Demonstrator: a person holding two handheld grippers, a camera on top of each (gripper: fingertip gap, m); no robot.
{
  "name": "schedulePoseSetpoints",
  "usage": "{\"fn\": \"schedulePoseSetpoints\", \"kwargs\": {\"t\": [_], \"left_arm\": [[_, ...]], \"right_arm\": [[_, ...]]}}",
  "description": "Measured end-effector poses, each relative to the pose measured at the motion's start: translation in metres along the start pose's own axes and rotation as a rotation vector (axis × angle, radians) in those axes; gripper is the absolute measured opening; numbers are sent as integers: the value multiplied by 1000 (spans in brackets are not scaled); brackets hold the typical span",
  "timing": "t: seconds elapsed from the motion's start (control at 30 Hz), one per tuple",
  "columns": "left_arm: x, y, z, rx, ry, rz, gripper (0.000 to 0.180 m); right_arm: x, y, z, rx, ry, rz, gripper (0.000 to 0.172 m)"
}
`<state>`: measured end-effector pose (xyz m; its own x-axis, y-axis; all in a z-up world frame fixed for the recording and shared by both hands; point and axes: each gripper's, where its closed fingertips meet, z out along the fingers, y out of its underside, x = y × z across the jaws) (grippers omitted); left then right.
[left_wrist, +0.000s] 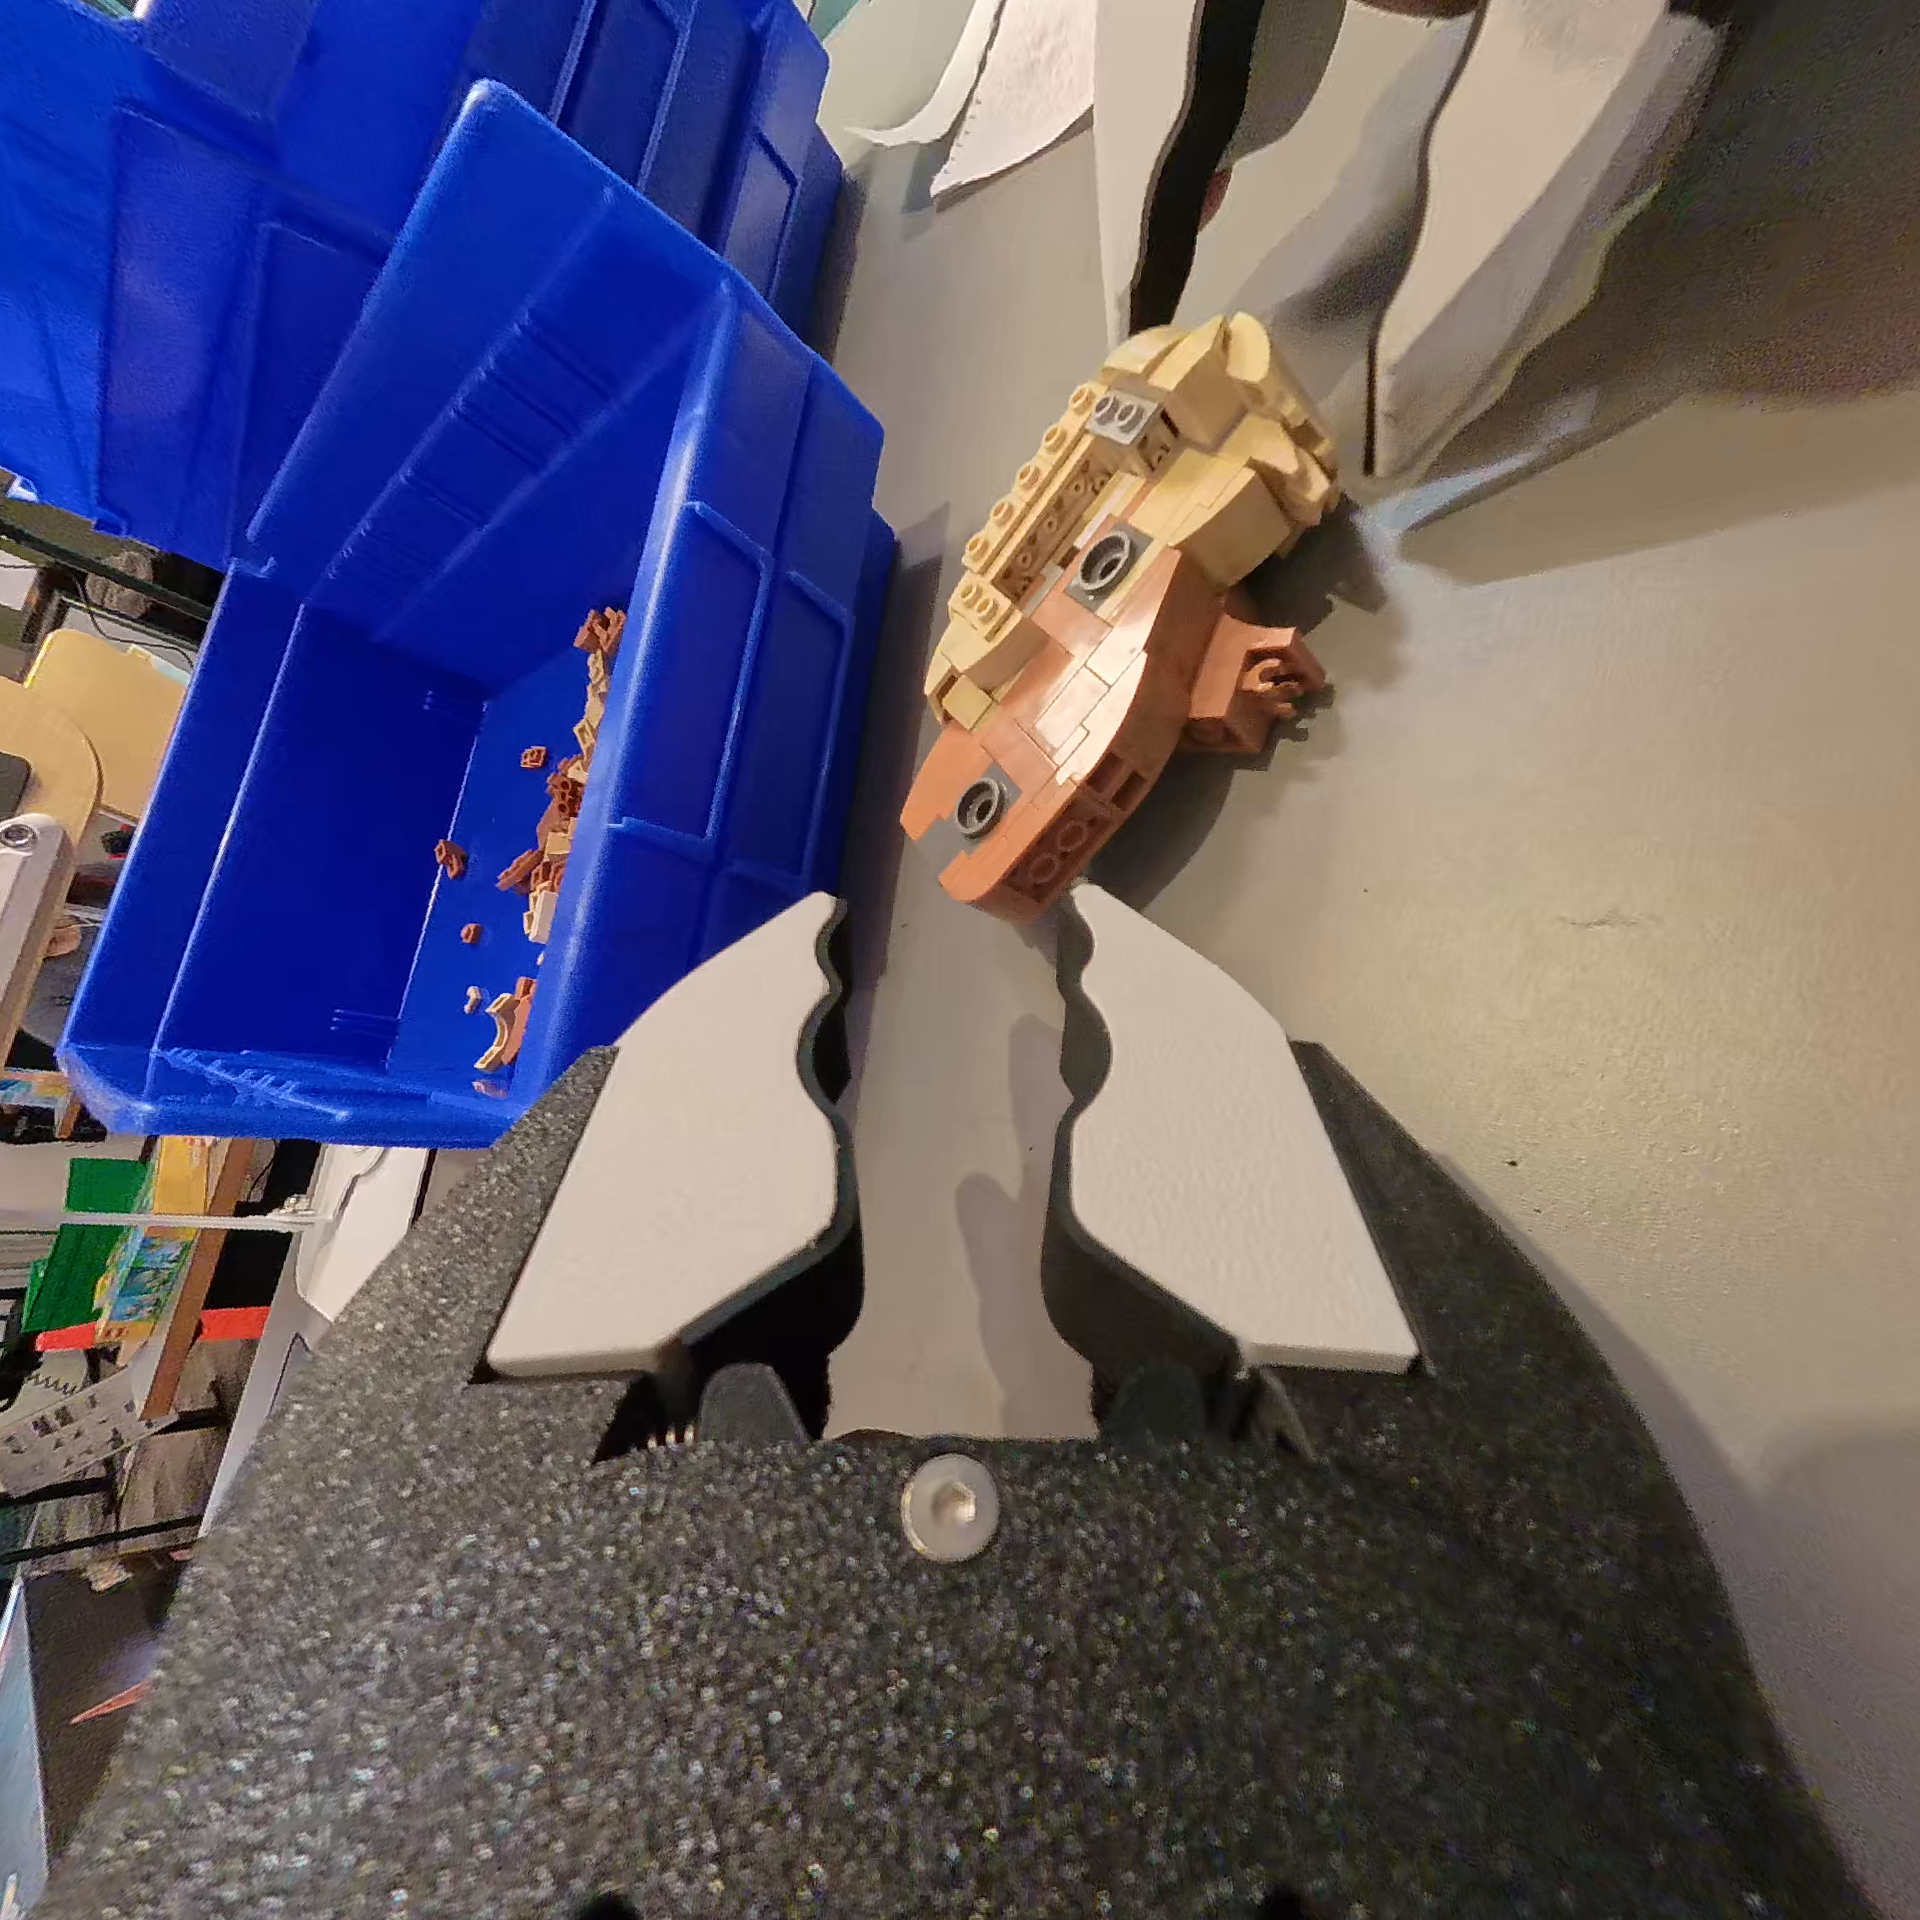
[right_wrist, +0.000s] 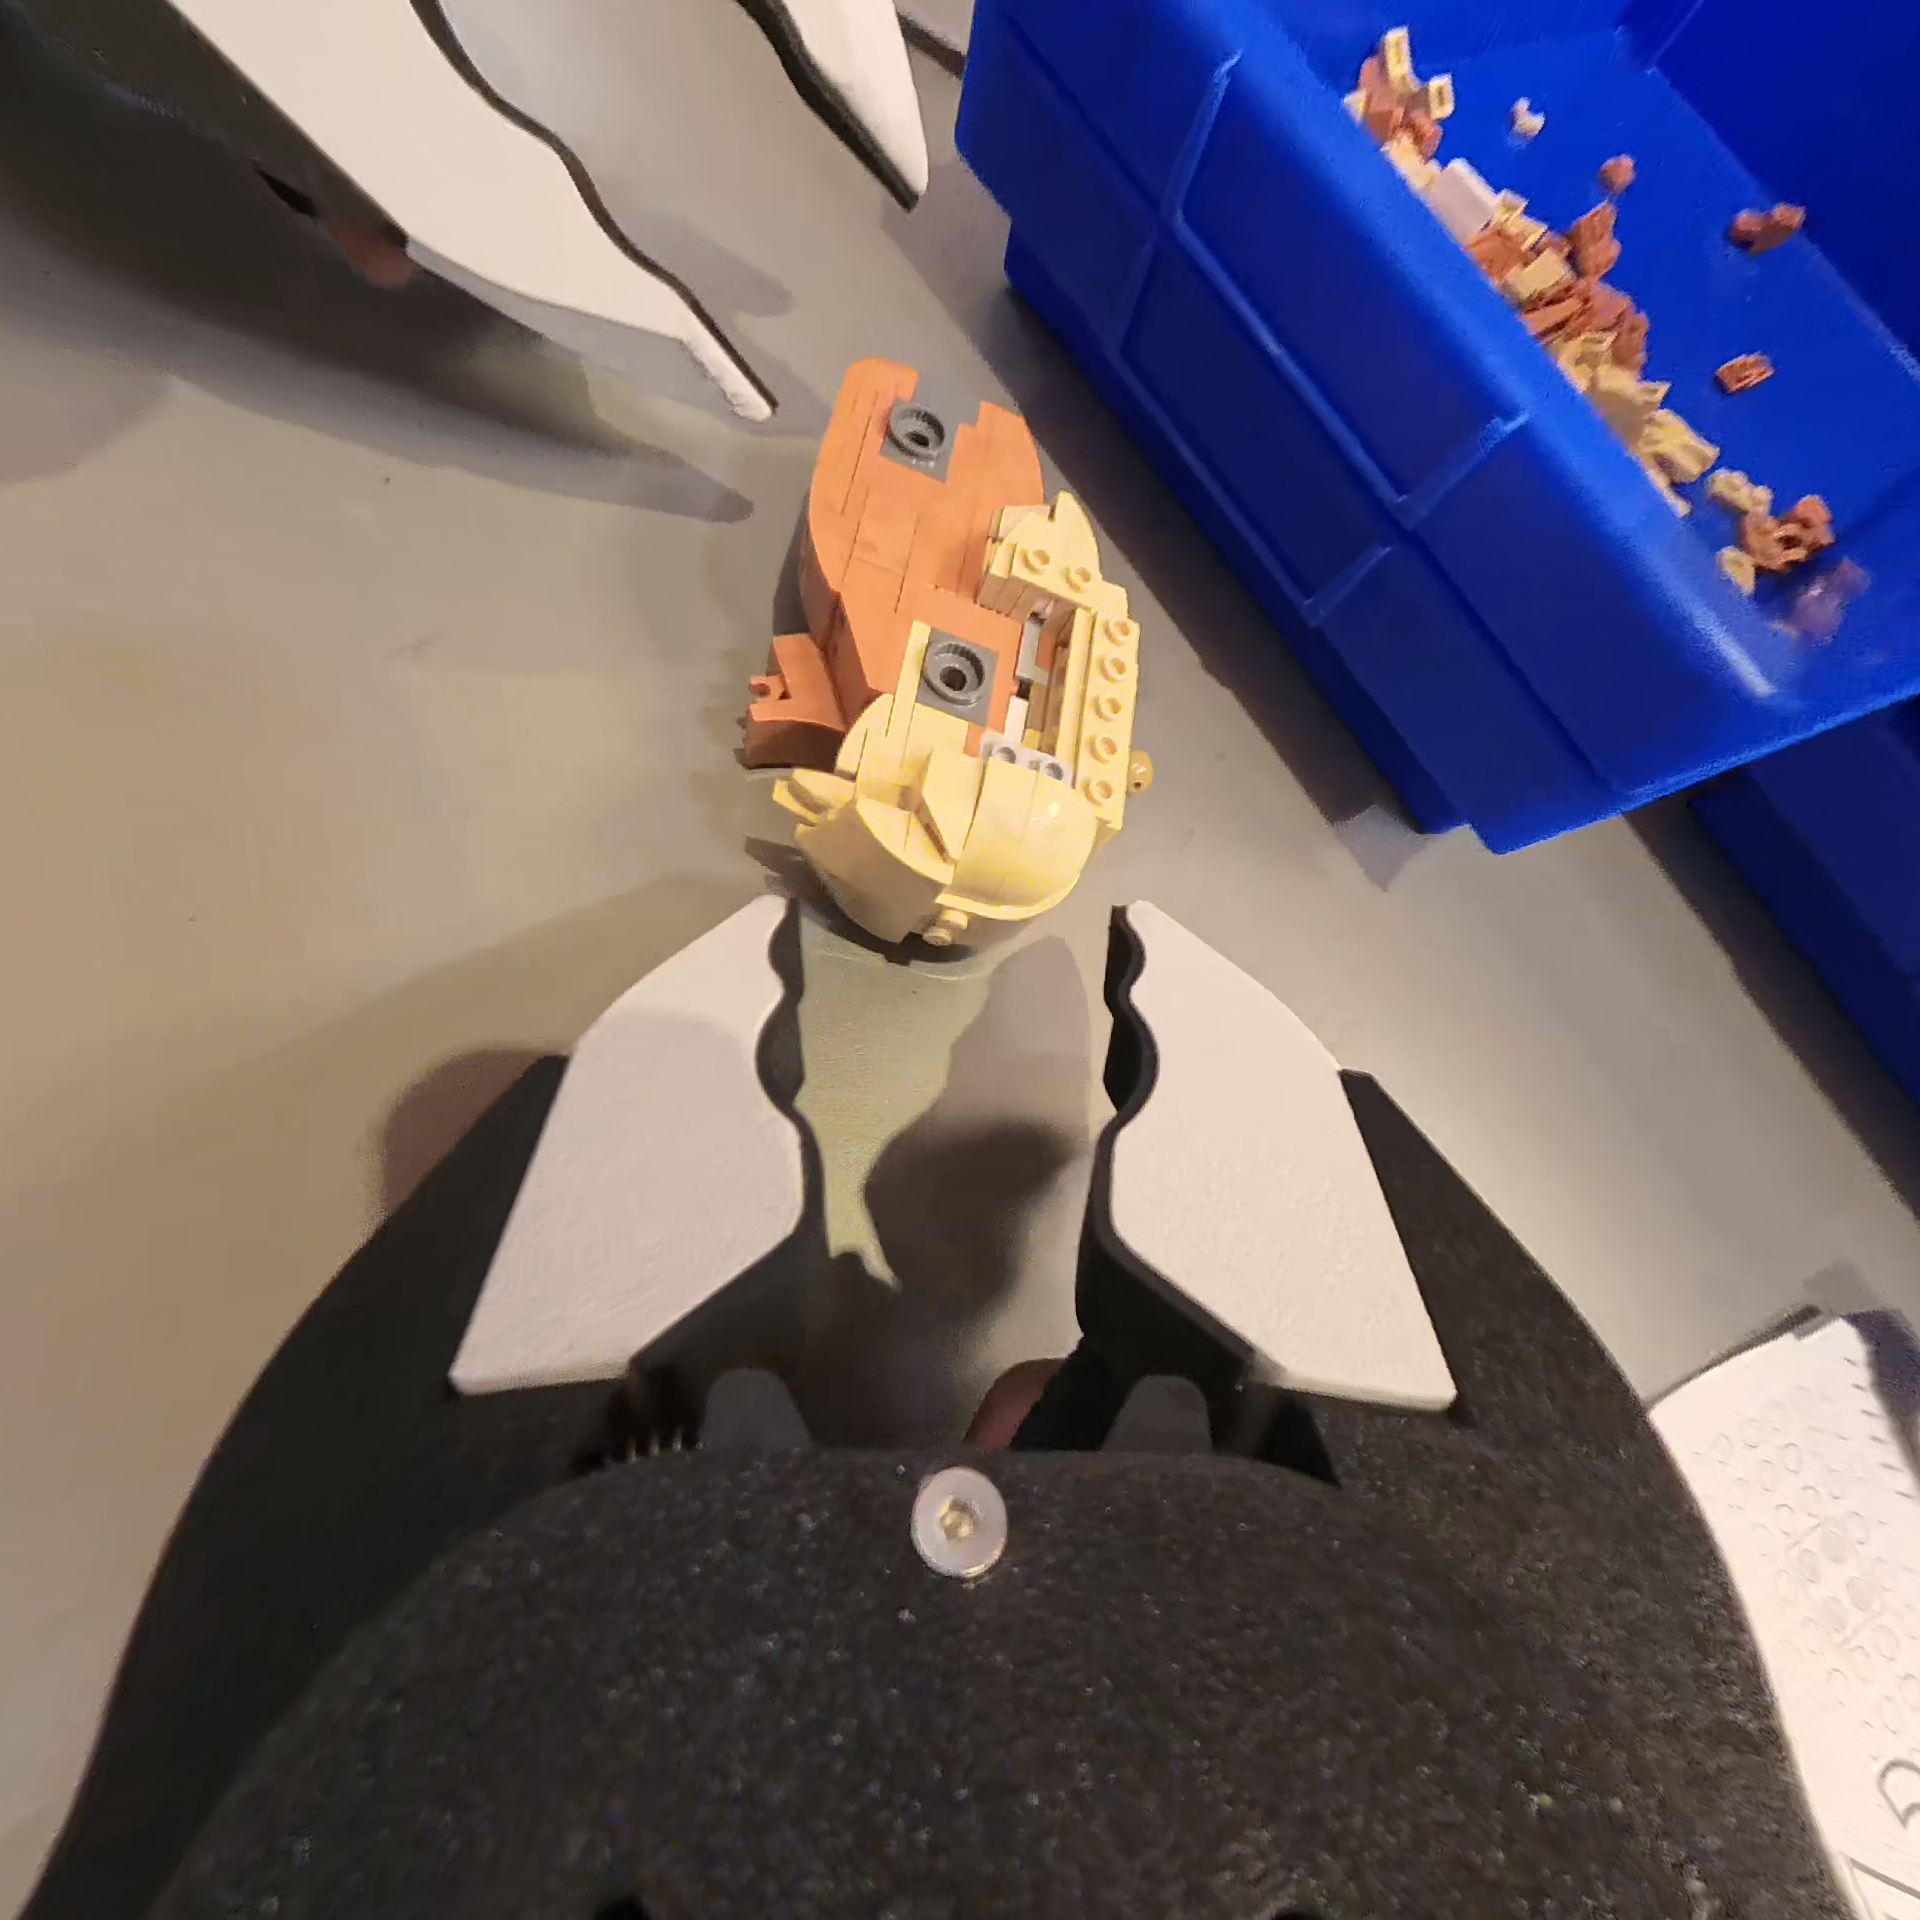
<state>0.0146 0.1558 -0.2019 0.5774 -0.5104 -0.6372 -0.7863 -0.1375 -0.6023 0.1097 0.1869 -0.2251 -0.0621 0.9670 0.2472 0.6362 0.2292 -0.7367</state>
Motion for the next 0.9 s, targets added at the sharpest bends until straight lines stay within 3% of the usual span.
{"fn": "schedulePoseSetpoints", "kwargs": {"t": [0.17, 0.4, 0.67, 0.9], "left_arm": [[-1, 1, 1, -4, -7, -5, 38], [-5, -1, -1, -1, -28, -10, 38], [-15, 2, -11, 2, -68, -34, 38], [-34, 14, -31, 1, -139, -89, 37]], "right_arm": [[-4, -3, 13, -28, -22, 38, 68], [1, -17, 26, -9, 15, 0, 65], [4, -39, 24, -24, 203, -342, 62], [0, -62, 27, -170, 442, -808, 61]]}}
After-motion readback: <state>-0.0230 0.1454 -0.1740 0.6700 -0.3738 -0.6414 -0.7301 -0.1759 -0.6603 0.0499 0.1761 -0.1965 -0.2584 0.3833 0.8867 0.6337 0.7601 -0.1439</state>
